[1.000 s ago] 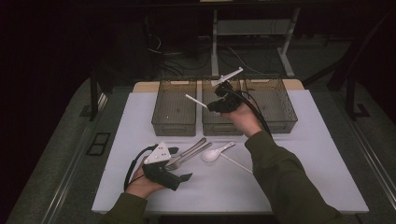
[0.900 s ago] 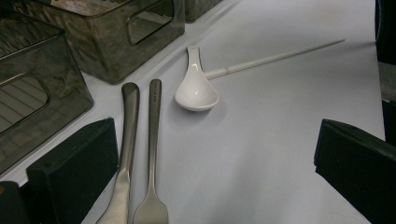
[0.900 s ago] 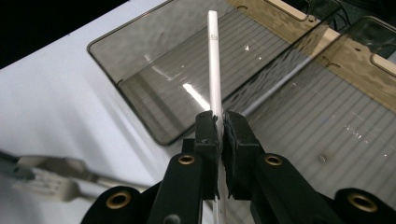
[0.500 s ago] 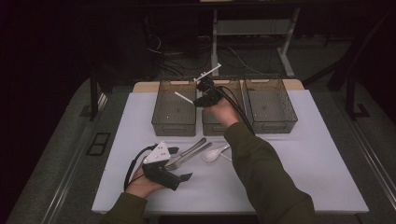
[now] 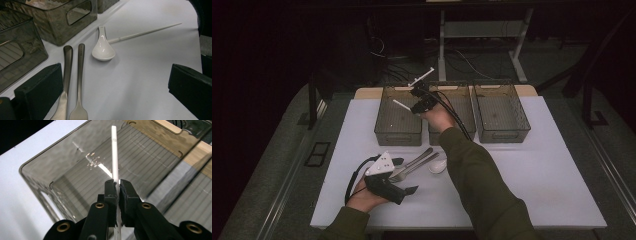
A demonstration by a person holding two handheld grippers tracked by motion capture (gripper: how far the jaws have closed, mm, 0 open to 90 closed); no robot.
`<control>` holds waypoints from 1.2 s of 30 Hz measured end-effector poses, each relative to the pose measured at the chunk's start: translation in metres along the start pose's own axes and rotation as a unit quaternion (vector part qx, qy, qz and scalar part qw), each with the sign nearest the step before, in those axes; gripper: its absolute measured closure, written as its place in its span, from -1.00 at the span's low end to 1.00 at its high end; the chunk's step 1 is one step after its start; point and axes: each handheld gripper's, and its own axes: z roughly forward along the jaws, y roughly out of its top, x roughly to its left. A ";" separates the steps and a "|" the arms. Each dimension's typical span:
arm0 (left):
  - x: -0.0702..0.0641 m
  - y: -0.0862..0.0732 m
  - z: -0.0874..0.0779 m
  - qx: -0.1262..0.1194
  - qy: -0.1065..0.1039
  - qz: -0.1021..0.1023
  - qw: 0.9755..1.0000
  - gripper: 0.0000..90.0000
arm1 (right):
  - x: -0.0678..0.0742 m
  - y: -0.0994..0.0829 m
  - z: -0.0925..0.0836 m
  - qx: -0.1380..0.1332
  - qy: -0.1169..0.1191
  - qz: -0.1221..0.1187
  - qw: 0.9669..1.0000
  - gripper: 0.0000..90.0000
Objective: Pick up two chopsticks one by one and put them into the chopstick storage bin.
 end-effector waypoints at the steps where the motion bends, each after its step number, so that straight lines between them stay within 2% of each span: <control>1: 0.000 0.000 0.000 0.000 -0.001 0.000 1.000 -1.00 | 0.002 0.004 0.006 0.002 -0.001 -0.002 1.000 0.88; 15: -0.002 0.001 0.000 -0.005 -0.005 -0.001 1.000 -1.00 | 0.008 0.020 0.043 0.031 -0.010 0.002 0.999 0.88; 22: -0.002 0.002 0.000 -0.006 -0.007 0.002 1.000 -1.00 | 0.011 0.028 0.055 0.029 -0.010 0.002 1.000 0.88; 23: -0.002 0.002 0.000 -0.006 -0.007 0.002 1.000 -1.00 | 0.011 0.028 0.058 0.030 -0.014 0.008 0.999 0.86; 24: -0.002 0.002 0.000 -0.006 -0.008 0.003 1.000 -1.00 | 0.011 0.028 0.058 0.030 -0.014 0.008 0.999 0.86; 25: -0.002 0.002 0.000 -0.006 -0.008 0.002 1.000 -1.00 | 0.011 0.027 0.058 0.024 -0.012 0.008 1.000 0.74; 26: -0.002 0.002 -0.001 -0.007 -0.008 0.003 1.000 -1.00 | 0.011 0.027 0.058 0.024 -0.012 0.008 1.000 0.74; 27: -0.002 0.002 -0.001 -0.007 -0.007 0.002 1.000 -1.00 | 0.011 0.028 0.056 0.023 -0.011 0.003 1.000 0.61; 28: -0.002 0.002 -0.001 -0.008 -0.007 0.001 1.000 -1.00 | 0.011 0.028 0.056 0.023 -0.011 0.003 1.000 0.61; 31: -0.002 0.002 -0.001 -0.007 -0.007 0.001 1.000 -1.00 | 0.011 0.029 0.045 0.010 -0.007 -0.002 1.000 0.41; 36: -0.002 0.002 0.000 -0.007 -0.007 0.000 1.000 -1.00 | 0.010 0.027 0.032 -0.008 0.004 -0.001 1.000 0.25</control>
